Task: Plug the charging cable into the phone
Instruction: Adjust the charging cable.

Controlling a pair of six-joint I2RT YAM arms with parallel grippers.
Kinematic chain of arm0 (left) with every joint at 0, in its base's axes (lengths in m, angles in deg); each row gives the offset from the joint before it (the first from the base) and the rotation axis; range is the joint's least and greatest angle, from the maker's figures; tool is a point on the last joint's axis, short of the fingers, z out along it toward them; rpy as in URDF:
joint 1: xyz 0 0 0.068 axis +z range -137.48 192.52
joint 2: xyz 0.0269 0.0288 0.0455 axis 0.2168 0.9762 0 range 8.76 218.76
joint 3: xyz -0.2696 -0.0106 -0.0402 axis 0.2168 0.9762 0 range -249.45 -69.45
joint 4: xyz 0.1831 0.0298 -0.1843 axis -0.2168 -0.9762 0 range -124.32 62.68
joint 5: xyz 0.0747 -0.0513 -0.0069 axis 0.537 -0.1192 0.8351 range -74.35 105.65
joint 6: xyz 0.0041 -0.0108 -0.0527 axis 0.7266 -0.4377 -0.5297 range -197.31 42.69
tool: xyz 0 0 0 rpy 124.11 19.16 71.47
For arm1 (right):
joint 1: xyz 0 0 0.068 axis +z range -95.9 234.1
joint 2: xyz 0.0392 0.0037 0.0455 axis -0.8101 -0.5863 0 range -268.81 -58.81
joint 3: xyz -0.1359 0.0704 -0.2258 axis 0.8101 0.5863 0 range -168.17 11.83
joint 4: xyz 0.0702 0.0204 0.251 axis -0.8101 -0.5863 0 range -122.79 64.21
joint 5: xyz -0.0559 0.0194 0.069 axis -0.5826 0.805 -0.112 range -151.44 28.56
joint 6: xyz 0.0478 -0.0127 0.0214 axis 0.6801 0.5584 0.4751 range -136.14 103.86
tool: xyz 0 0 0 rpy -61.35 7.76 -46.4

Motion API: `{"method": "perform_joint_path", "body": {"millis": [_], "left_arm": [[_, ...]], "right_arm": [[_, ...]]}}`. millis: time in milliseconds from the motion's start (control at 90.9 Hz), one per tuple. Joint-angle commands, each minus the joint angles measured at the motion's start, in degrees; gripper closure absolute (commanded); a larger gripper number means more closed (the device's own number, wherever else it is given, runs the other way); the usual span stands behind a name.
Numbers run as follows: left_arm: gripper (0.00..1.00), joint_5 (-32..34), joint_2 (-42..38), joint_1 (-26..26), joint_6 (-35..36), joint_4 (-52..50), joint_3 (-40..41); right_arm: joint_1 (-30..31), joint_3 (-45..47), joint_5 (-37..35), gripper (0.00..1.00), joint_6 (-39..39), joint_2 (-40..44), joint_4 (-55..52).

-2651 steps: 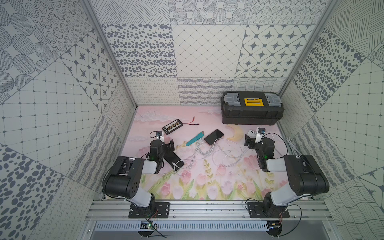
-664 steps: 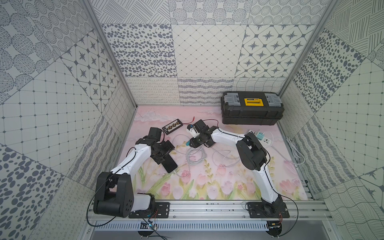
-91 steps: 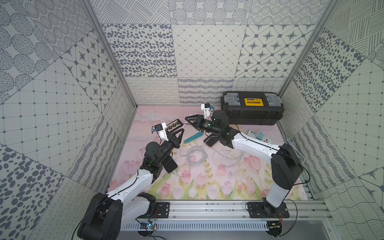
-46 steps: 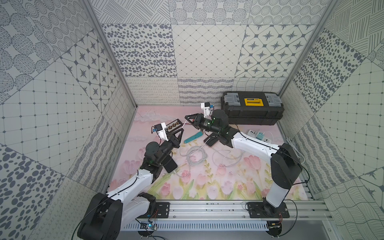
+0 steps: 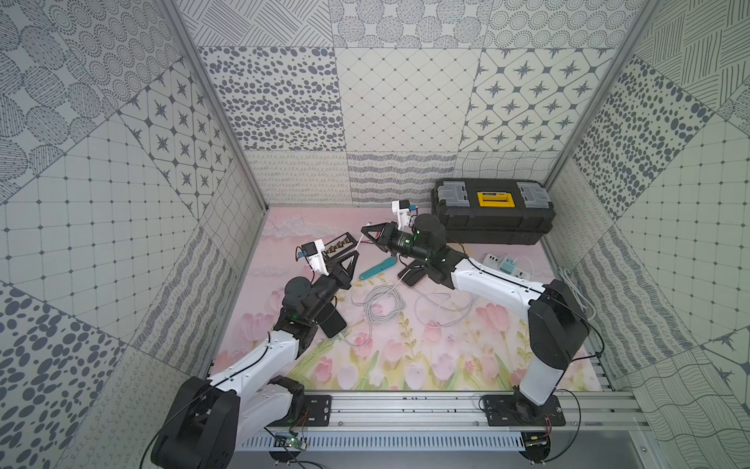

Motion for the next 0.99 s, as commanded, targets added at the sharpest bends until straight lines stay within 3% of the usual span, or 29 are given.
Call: {"method": "perform_joint_path", "body": {"millis": [0,187,484,583,781,825,913,979], "left_arm": [[1.00,0.04,-0.17,-0.53,1.55,1.72,-0.21],[1.00,-0.02,-0.27,-0.53,1.70,1.70,-0.18],[1.00,-0.39,0.10,-0.51,1.77,1.96,0.02],[1.00,-0.67,0.23,-0.53,2.10,2.08,-0.19],[1.00,-1.17,-0.03,-0.53,2.34,0.73,-0.40],[0.89,-1.45,-0.15,-0.53,2.26,-0.12,-0.54],[0.52,-2.56,-0.54,-0.52,2.23,-2.11,-0.72],[0.31,-3.86,-1.71,-0.43,2.52,-4.22,-0.69]], "right_arm": [[0.31,0.28,0.48,0.83,-0.01,-0.92,3.28],[0.26,0.41,0.52,0.83,-0.28,-1.23,2.97],[0.31,0.06,0.83,0.92,-0.74,-1.50,2.25],[0.31,-0.02,0.79,1.00,-1.48,-1.41,2.15],[0.05,-0.25,2.84,1.00,-4.55,-1.31,5.03],[-0.18,-0.52,4.51,1.00,-6.53,-1.51,6.58],[-0.83,-0.12,9.51,1.00,-11.87,-1.93,11.84],[-1.69,0.81,13.87,1.00,-14.47,-2.43,16.45]]}}
